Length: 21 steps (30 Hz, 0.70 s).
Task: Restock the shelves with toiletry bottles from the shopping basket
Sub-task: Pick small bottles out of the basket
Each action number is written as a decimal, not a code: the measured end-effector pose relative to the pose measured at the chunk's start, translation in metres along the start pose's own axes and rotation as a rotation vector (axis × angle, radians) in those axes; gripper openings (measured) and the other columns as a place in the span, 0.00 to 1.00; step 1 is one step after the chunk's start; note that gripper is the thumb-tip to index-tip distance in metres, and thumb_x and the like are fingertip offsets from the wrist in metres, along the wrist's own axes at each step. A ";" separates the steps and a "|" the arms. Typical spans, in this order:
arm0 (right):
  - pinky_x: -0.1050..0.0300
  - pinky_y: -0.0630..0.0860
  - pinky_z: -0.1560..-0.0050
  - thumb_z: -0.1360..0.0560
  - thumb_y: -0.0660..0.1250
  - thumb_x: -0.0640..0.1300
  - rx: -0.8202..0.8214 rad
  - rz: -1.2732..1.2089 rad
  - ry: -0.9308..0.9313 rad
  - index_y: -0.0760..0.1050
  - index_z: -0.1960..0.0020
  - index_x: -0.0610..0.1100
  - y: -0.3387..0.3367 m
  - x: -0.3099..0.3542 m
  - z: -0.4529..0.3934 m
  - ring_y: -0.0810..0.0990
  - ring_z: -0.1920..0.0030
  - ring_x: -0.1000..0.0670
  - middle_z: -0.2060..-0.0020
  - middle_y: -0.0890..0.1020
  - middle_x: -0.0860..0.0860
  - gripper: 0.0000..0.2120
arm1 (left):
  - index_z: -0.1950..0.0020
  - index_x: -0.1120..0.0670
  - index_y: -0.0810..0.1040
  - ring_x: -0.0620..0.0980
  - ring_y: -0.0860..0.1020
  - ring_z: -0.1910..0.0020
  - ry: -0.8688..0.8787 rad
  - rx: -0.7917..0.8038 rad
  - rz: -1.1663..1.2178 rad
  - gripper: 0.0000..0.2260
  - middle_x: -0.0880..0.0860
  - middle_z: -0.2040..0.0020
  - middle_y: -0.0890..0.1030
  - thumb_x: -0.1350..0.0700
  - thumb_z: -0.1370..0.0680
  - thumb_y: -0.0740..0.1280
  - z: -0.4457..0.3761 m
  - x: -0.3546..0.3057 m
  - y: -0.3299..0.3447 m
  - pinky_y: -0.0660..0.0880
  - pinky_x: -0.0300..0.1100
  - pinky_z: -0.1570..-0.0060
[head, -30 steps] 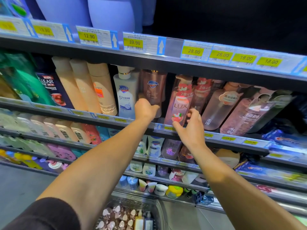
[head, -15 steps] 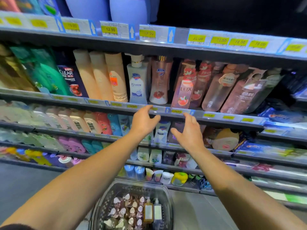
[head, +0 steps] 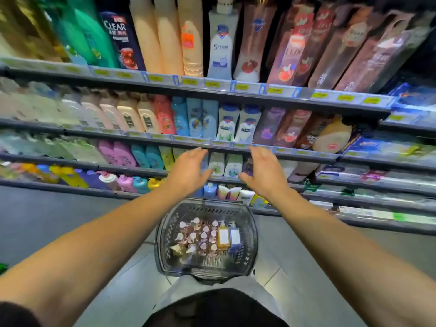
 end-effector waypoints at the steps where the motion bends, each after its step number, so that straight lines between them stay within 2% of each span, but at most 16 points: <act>1: 0.48 0.63 0.30 0.26 0.71 0.53 0.014 -0.006 0.001 0.60 0.25 0.42 0.007 0.003 0.007 0.63 0.29 0.42 0.30 0.68 0.44 0.36 | 0.25 0.59 0.65 0.57 0.65 0.27 -0.006 0.013 -0.005 0.29 0.58 0.26 0.69 0.49 0.22 0.68 0.011 0.007 0.005 0.61 0.48 0.28; 6: 0.49 0.63 0.30 0.26 0.70 0.54 0.091 0.002 0.009 0.61 0.26 0.42 0.048 0.012 0.039 0.64 0.29 0.42 0.31 0.68 0.44 0.35 | 0.24 0.57 0.64 0.58 0.64 0.26 -0.021 0.086 -0.029 0.29 0.58 0.25 0.66 0.48 0.22 0.67 0.057 0.035 0.035 0.61 0.52 0.27; 10: 0.49 0.66 0.34 0.27 0.72 0.52 0.176 -0.023 0.036 0.64 0.29 0.42 0.087 0.012 0.064 0.67 0.33 0.43 0.34 0.71 0.45 0.32 | 0.24 0.57 0.65 0.57 0.63 0.26 -0.041 0.168 -0.027 0.29 0.58 0.25 0.66 0.48 0.22 0.67 0.086 0.054 0.067 0.59 0.50 0.26; 14: 0.49 0.73 0.41 0.29 0.73 0.51 0.304 -0.039 0.087 0.71 0.35 0.42 0.130 -0.001 0.084 0.74 0.41 0.43 0.43 0.77 0.45 0.26 | 0.30 0.60 0.71 0.62 0.71 0.32 -0.056 0.258 0.018 0.25 0.60 0.32 0.74 0.51 0.24 0.70 0.109 0.067 0.093 0.68 0.51 0.33; 16: 0.49 0.76 0.46 0.30 0.72 0.49 0.393 -0.073 0.133 0.72 0.36 0.43 0.151 -0.010 0.092 0.77 0.44 0.42 0.44 0.78 0.44 0.25 | 0.31 0.61 0.72 0.64 0.72 0.34 -0.070 0.283 0.056 0.25 0.63 0.33 0.74 0.54 0.25 0.71 0.116 0.074 0.107 0.69 0.52 0.35; 19: 0.50 0.75 0.47 0.31 0.74 0.46 0.431 -0.106 0.164 0.71 0.34 0.41 0.181 -0.025 0.099 0.78 0.44 0.39 0.43 0.78 0.40 0.28 | 0.31 0.62 0.72 0.65 0.74 0.37 -0.054 0.335 0.047 0.25 0.62 0.35 0.75 0.55 0.26 0.70 0.121 0.082 0.136 0.71 0.54 0.36; 21: 0.50 0.75 0.44 0.30 0.74 0.47 0.445 -0.108 0.187 0.72 0.33 0.42 0.205 -0.040 0.100 0.77 0.43 0.39 0.42 0.78 0.40 0.28 | 0.32 0.63 0.73 0.66 0.74 0.38 -0.057 0.343 0.062 0.25 0.64 0.36 0.76 0.55 0.26 0.70 0.120 0.087 0.160 0.72 0.56 0.36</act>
Point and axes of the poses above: each hand's wrist, its own z-axis away from the middle knuckle, its own y-axis out of the palm, x = y × z, the point moved 7 cm from there along -z, towards the middle knuckle
